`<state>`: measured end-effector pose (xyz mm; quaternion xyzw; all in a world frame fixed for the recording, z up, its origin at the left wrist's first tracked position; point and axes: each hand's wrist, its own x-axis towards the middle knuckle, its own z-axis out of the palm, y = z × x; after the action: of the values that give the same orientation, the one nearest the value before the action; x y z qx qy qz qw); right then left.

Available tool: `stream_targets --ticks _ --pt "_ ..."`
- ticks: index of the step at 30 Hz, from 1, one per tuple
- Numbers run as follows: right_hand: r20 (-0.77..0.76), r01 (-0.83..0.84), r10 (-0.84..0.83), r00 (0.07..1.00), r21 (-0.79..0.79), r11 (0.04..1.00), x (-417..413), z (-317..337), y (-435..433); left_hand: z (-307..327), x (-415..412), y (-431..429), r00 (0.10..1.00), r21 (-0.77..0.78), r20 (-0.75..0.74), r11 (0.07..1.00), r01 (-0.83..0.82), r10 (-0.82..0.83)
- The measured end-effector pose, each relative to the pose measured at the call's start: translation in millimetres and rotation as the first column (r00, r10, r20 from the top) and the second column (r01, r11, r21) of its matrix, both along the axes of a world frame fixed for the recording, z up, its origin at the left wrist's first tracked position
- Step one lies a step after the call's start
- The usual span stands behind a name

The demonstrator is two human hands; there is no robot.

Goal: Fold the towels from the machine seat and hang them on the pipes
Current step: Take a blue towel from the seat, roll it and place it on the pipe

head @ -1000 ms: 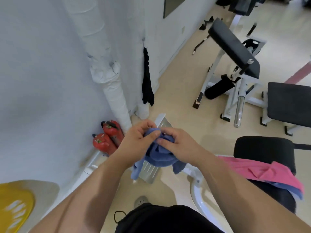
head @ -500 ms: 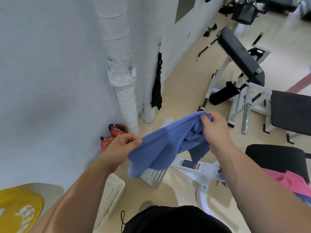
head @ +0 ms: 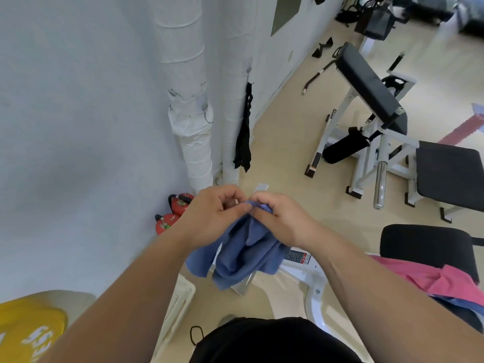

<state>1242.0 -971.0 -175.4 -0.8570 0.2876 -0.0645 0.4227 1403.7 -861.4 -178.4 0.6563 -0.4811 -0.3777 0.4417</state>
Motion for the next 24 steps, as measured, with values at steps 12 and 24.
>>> stream_targets --ticks 12,24 --pt "0.091 0.447 -0.501 0.86 0.338 0.828 -8.1 0.8 -27.4 -33.4 10.0 21.7 0.925 0.15 -0.19 0.941 -0.304 0.329" --pt "0.114 0.434 -0.597 0.794 0.582 0.688 3.8 -7.5 -39.9 -11.4 -50.6 -67.0 0.751 0.102 -0.385 0.834 -0.543 0.536"
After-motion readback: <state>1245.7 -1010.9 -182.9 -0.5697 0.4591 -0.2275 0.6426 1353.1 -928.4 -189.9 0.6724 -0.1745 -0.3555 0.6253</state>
